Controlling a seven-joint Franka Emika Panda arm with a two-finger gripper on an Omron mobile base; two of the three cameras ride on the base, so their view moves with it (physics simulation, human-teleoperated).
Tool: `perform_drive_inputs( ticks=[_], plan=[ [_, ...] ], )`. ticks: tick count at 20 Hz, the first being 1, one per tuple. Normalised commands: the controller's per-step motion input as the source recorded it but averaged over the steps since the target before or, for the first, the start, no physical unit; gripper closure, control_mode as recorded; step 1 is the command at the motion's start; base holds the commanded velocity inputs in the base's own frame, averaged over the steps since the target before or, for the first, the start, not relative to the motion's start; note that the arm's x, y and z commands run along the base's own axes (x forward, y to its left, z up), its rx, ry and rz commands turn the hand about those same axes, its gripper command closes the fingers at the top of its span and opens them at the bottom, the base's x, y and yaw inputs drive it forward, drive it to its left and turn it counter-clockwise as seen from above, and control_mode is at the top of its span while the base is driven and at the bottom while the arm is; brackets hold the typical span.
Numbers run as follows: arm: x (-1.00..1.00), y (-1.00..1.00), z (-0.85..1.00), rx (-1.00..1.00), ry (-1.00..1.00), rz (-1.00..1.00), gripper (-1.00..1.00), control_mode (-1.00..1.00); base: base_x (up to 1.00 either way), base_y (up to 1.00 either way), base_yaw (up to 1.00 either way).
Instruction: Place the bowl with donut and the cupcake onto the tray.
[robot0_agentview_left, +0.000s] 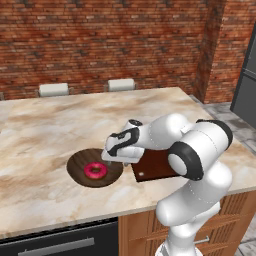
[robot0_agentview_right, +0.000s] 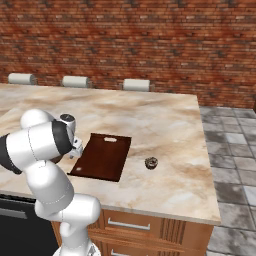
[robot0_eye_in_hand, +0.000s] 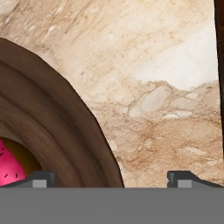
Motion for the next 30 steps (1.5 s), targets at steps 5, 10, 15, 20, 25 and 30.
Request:
perform_drive_inputs(
  ticks=[5,10,15,20,25,30],
  plan=[
    [0.00,0.02,0.00,0.00,0.00,0.00,1.00,-1.00,0.00,0.00,0.00],
    [0.00,0.00,0.00,0.00,0.00,0.00,1.00,-1.00,0.00,0.00,0.00],
    [0.00,0.00,0.04,0.03,0.00,0.00,1.00,-1.00,0.00,0.00,0.00],
    [0.00,0.00,0.34,0.06,0.00,-0.02,1.00,-1.00,0.00,0.00,0.00],
    [0.00,0.00,0.45,0.03,0.00,-0.05,1.00,-1.00,0.00,0.00,0.00],
    [0.00,0.00,0.52,0.04,0.00,-0.14,1.00,-1.00,0.00,0.00,0.00]
  ],
)
